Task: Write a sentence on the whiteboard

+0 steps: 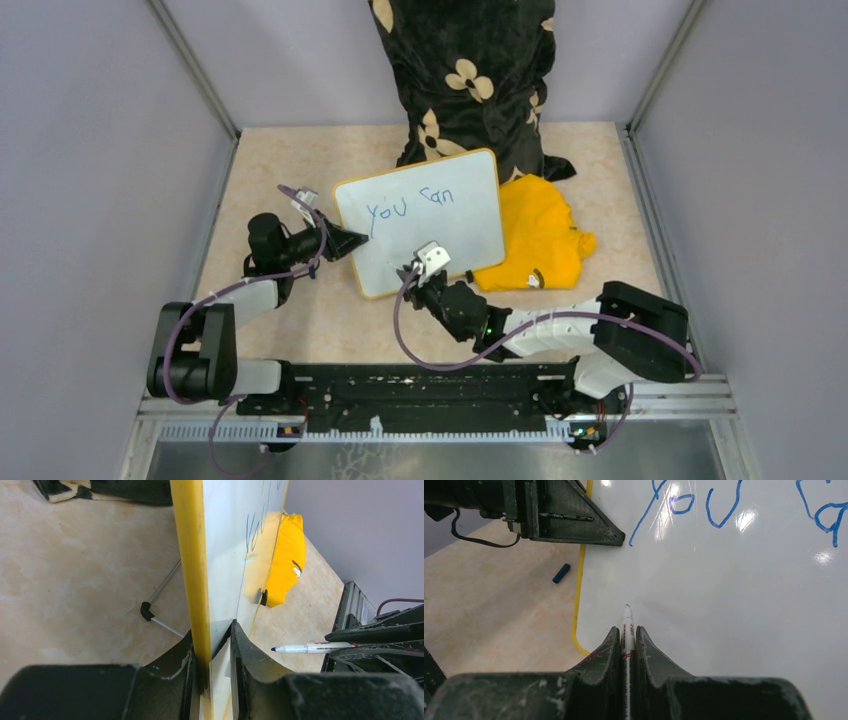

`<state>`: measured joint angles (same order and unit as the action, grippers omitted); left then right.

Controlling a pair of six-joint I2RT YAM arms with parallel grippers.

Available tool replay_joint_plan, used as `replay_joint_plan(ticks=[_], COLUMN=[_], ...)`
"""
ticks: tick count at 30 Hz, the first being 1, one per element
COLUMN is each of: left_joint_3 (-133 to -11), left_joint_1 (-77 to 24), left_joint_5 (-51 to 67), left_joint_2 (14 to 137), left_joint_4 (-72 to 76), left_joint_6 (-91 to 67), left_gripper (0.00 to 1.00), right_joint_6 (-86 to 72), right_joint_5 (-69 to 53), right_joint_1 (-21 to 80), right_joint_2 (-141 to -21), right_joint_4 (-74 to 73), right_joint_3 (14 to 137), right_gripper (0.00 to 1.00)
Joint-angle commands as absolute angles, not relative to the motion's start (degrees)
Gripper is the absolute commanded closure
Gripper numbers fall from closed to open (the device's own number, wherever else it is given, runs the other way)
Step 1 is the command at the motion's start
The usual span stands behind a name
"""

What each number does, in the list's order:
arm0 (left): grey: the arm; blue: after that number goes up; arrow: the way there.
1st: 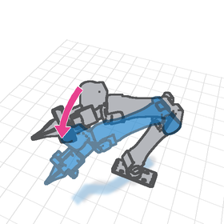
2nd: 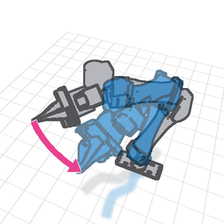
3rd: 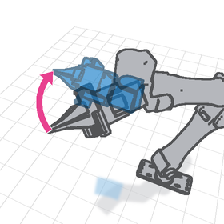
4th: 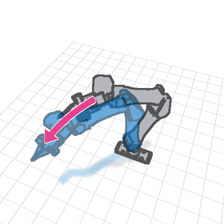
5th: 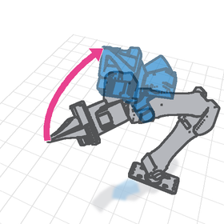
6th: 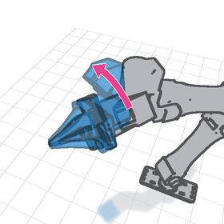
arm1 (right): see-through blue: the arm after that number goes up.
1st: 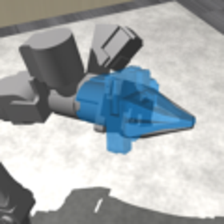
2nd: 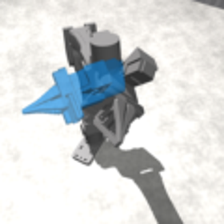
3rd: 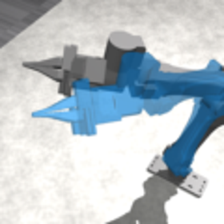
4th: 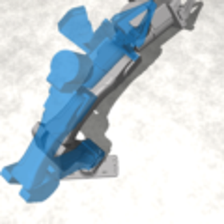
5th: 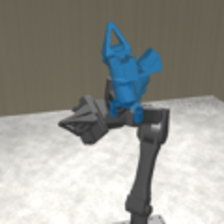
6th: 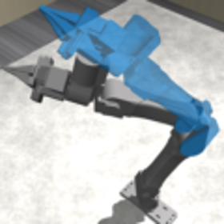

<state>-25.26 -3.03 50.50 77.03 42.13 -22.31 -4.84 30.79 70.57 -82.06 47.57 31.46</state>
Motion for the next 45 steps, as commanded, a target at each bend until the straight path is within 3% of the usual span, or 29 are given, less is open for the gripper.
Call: replay_joint_plan(ticks=[1,45], left_joint_3=[-25.6,-25.7], left_joint_1=[-3.1,-3.1], left_joint_5=[43.7,44.0], left_joint_2=[77.9,77.9], left_joint_4=[39.1,39.4], left_joint_6=[-17.0,-17.6], left_gripper=[1.0,1.0], right_joint_6=[-4.1,-8.0], right_joint_5=[33.6,41.2], right_joint_1=[71.3,71.2], right_joint_2=[-84.2,-90.8], right_joint_4=[50.6,46.5], right_joint_3=[35.2,38.1], right_gripper=[1.0,1.0])
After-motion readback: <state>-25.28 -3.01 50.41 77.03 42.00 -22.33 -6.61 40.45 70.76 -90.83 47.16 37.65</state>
